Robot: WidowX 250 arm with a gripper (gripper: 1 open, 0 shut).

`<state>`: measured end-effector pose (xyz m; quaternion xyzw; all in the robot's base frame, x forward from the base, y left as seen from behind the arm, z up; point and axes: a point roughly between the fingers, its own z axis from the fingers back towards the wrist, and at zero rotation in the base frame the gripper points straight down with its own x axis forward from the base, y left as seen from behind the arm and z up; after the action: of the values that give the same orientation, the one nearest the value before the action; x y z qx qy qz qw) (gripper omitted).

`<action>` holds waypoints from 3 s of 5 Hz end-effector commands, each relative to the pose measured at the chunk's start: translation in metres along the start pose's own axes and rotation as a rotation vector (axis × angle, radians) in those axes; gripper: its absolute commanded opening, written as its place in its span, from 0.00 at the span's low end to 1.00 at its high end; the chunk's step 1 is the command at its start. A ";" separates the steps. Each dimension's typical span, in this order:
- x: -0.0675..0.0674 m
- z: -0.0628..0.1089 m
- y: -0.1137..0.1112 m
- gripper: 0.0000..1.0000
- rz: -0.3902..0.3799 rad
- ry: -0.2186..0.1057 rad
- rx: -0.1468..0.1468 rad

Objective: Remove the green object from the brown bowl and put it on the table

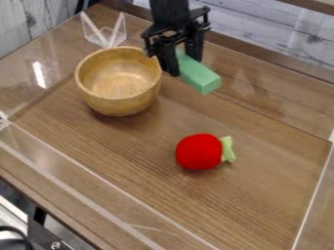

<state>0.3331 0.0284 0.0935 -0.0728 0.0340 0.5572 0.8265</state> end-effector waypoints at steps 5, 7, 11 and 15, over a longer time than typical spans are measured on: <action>-0.012 -0.006 0.007 0.00 0.105 -0.081 -0.045; -0.011 -0.001 0.000 0.00 0.166 -0.088 -0.042; -0.022 0.018 0.007 1.00 0.330 -0.094 -0.044; -0.034 0.031 0.025 1.00 0.288 -0.072 -0.031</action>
<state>0.2939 0.0087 0.1113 -0.0427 0.0276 0.6722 0.7386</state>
